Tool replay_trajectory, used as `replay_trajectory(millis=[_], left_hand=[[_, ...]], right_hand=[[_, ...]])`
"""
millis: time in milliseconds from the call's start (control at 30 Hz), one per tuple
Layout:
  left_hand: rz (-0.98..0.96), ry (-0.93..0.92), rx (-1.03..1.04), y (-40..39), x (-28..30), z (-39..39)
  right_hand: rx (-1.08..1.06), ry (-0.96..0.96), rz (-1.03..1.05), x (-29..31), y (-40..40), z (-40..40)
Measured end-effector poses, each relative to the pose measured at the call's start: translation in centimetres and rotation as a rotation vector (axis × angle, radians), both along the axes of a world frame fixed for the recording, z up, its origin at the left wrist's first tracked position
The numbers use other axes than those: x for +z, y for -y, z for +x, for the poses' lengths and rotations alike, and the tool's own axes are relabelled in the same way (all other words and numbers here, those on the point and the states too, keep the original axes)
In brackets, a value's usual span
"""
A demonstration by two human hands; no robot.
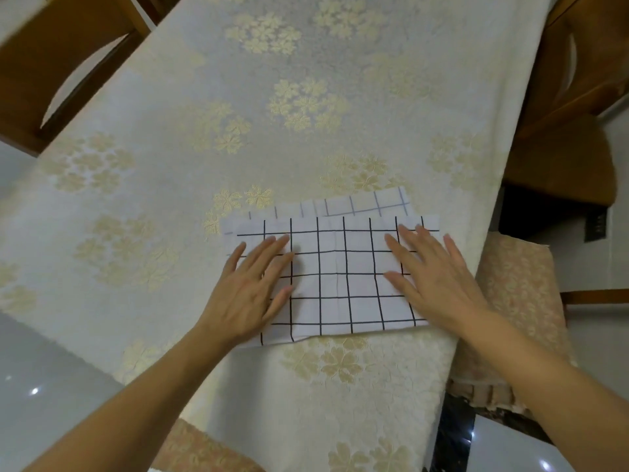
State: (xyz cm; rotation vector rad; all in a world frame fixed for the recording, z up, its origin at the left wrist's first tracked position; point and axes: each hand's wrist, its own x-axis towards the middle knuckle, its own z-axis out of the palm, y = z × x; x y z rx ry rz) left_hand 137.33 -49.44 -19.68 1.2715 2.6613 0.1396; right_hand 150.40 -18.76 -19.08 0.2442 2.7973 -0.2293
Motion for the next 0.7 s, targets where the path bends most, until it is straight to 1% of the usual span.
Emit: replay_trajectory(millis=[100, 200, 400, 533, 700], left_hand=[[-0.097, 0.040, 0.057, -0.8, -0.6, -1.9], [-0.131, 0.058, 0.121, -1.1, -1.0, -2.6], [-0.133, 0.077, 0.235, -0.2, -1.2, -2.7], [-0.167, 0.043, 0.275, 0.3, -1.6, -3.4], [-0.144, 0.029, 0.317, 0.6, -2.1, -4.1]], right_hand=[[0.003, 0.046, 0.029, -0.1, -0.7, -2.6], [0.030, 0.093, 0.042, -0.4, -0.5, -4.2], [0.095, 0.068, 0.068, -1.4, -0.1, -6.6], [0.081, 0.003, 0.038, -1.6, -0.6, -8.3], [0.184, 0.014, 0.093, -2.1, -1.0, -10.4]])
